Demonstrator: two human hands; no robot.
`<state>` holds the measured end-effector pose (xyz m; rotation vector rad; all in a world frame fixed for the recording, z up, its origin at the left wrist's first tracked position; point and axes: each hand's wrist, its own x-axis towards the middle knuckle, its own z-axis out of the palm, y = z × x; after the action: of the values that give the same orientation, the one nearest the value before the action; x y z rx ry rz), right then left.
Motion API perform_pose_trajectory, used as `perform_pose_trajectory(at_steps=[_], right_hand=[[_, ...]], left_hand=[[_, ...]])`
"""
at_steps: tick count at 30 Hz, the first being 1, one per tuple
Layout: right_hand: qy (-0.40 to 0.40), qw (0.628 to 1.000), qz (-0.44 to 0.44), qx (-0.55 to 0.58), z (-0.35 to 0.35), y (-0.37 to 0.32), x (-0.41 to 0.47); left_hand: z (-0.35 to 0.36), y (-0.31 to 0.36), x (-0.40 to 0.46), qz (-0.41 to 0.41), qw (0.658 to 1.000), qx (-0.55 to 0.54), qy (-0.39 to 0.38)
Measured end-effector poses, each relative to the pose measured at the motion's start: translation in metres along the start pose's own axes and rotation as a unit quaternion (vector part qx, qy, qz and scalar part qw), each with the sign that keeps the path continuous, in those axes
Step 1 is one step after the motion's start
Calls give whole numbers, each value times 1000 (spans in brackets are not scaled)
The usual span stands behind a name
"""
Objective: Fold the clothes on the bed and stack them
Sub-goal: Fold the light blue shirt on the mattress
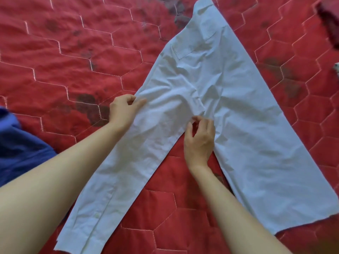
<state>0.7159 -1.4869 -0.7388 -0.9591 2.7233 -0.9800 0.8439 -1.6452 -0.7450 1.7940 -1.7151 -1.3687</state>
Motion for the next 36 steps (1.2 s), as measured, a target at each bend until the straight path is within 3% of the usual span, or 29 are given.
perform_pose_trajectory(at_steps=[3, 6, 9, 12, 17, 21, 25, 27, 29, 32, 34, 36], right_hand=[[10, 993, -111, -31, -1, 9, 57], [-93, 971, -185, -119, 7, 17, 119], [-201, 919, -255, -222, 21, 31, 172], [-247, 894, -251, -278, 31, 51, 211], [-210, 919, -254, -218, 32, 59, 236], [-170, 923, -268, -217, 40, 39, 270], [-202, 914, -221, -275, 52, 32, 308], [-215, 915, -196, -281, 56, 40, 314], [-203, 924, -184, -265, 59, 49, 309], [-155, 937, -187, -252, 67, 57, 300], [-139, 938, -185, -259, 69, 59, 301], [-137, 936, -189, -264, 70, 60, 302]], left_hand=[[23, 27, 21, 13, 1000, -19, 0], [41, 50, 38, 25, 999, 1, 43], [42, 58, 51, 10, 994, 27, 107], [38, 59, 58, -11, 989, 69, 133], [43, 73, 77, -16, 993, 78, 90], [55, 94, 101, -29, 998, -40, 41], [61, 112, 120, -1, 988, -155, 14], [60, 109, 124, 17, 994, -94, 57], [62, 105, 121, 31, 989, 60, 131], [78, 106, 100, 180, 940, 207, 204], [108, 108, 73, 306, 909, 236, 154], [142, 104, 44, 333, 898, 281, 65]])
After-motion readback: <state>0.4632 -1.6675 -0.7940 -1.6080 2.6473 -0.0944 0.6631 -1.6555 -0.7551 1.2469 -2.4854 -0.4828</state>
